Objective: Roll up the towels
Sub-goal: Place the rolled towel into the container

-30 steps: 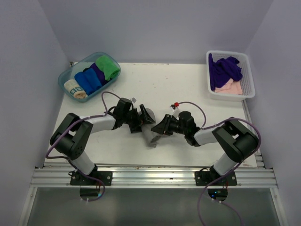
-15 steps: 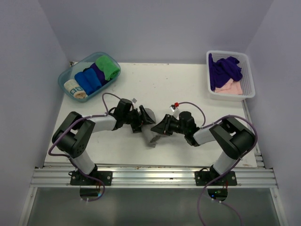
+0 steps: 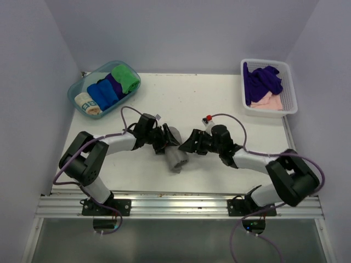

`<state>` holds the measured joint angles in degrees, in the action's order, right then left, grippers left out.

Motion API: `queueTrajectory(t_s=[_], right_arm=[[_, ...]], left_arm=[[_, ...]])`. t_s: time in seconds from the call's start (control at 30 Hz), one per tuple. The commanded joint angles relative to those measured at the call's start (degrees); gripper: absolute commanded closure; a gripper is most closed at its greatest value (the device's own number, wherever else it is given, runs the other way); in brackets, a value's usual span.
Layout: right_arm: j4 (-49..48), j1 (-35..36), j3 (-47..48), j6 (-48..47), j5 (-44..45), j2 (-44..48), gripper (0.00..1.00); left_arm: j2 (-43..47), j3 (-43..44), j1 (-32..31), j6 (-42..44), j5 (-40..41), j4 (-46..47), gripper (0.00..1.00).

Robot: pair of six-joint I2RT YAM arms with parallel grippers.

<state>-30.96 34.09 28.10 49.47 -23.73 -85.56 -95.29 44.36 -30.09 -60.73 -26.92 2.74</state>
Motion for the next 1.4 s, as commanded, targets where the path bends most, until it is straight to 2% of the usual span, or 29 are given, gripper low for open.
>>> queueTrajectory(t_s=[0.0,0.03,0.13,0.2,0.33,0.43,0.6,0.67,0.8,1.03,1.13,1.37], right_arm=[[21.87,-0.25,5.38,-12.53,10.08,13.11,0.27],[28.26,-0.25,6.17,-13.95,12.63,15.49,0.26],[37.69,-0.34,9.16,-17.83,21.42,22.88,0.25],[40.79,-0.42,9.87,-19.32,26.00,26.22,0.25],[45.01,-0.34,10.57,-20.29,30.05,29.30,0.25],[45.90,-0.42,10.57,-20.73,31.02,29.84,0.25],[45.73,-0.42,10.84,-21.70,31.29,29.05,0.25],[45.46,-0.34,11.01,-21.87,31.02,28.52,0.25],[44.67,-0.34,11.37,-22.14,30.41,27.29,0.25],[43.09,-0.34,11.54,-21.26,28.74,24.65,0.25],[43.09,-0.34,11.63,-20.82,28.21,23.77,0.25],[43.35,-0.34,12.24,-20.30,27.77,22.89,0.25]], left_arm=[[3.00,3.62,0.46,3.24,2.30,-7.74,0.82],[3.17,4.33,0.73,4.12,2.39,-9.32,0.83],[3.35,7.14,1.69,5.79,2.75,-12.32,0.88],[3.09,9.42,2.49,7.11,2.57,-14.51,0.93],[3.35,14.34,4.15,10.62,1.78,-20.04,0.95],[3.96,19.44,6.70,13.87,1.25,-25.14,0.95],[2.92,33.84,13.38,20.98,4.59,-37.16,0.96],[1.07,40.87,17.05,22.66,5.73,-40.08,0.96],[-4.19,51.95,22.78,27.49,2.58,-45.44,0.95],[-17.98,71.97,29.37,32.25,-2.35,-50.47,0.95],[-22.12,76.91,32.71,32.25,-5.06,-50.29,0.95],[-26.79,82.46,38.87,34.27,-10.35,-48.62,0.95]])
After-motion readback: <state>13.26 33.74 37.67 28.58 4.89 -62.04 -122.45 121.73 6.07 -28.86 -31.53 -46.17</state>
